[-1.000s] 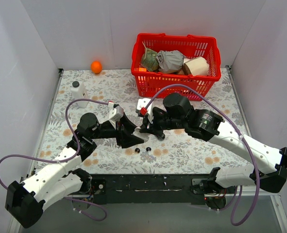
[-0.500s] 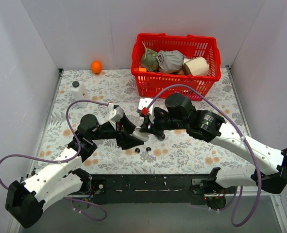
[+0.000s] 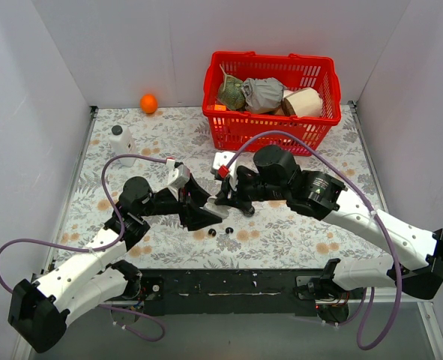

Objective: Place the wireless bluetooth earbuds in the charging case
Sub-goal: Adjust the charging case.

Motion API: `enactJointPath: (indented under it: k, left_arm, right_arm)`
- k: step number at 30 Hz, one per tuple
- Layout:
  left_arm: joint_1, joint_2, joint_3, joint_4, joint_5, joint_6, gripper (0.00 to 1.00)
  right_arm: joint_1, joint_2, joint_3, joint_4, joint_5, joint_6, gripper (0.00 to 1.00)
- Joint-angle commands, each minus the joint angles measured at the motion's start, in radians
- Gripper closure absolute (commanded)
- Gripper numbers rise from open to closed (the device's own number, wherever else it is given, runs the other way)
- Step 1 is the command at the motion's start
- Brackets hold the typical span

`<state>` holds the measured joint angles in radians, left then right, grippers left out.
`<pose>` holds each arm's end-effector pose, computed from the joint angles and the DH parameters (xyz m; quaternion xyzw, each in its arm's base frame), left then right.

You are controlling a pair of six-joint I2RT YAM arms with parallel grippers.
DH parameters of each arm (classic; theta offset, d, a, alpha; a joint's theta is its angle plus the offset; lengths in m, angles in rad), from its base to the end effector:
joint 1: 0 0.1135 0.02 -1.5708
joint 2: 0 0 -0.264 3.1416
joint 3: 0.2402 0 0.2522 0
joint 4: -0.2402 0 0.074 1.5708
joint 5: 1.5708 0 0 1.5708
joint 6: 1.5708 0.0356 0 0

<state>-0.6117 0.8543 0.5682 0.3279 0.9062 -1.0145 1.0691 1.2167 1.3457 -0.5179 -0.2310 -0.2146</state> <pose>0.1431 -0.1346 0.3050 0.1851 0.6730 -0.6796 0.2259 0.1199 0.2356 0.4109 -0.5453 0.6223 0.3164 0.4640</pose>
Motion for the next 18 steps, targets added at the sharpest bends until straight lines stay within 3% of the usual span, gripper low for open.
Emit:
enactJointPath:
  k: [1,4,9,15,18]
  left_arm:
    - [-0.002,-0.026,-0.008,0.023,0.007,-0.007,0.44]
    - [-0.002,-0.034,-0.01,0.022,0.007,-0.009,0.44]
    - [-0.002,-0.038,-0.019,0.0,0.016,0.002,0.56]
    - [-0.003,-0.032,-0.022,-0.001,0.014,0.01,0.6]
    - [-0.002,-0.026,-0.024,0.005,0.017,0.011,0.71]
  right_arm:
    - [0.006,-0.003,-0.008,0.056,0.004,0.009,0.99]
    - [0.006,-0.002,-0.014,0.068,0.004,0.015,0.99]
    - [0.006,0.004,-0.013,0.079,-0.002,0.02,0.99]
    - [0.006,0.007,-0.008,0.078,-0.004,0.021,0.99]
    - [0.006,0.015,-0.002,0.07,-0.004,0.02,0.99]
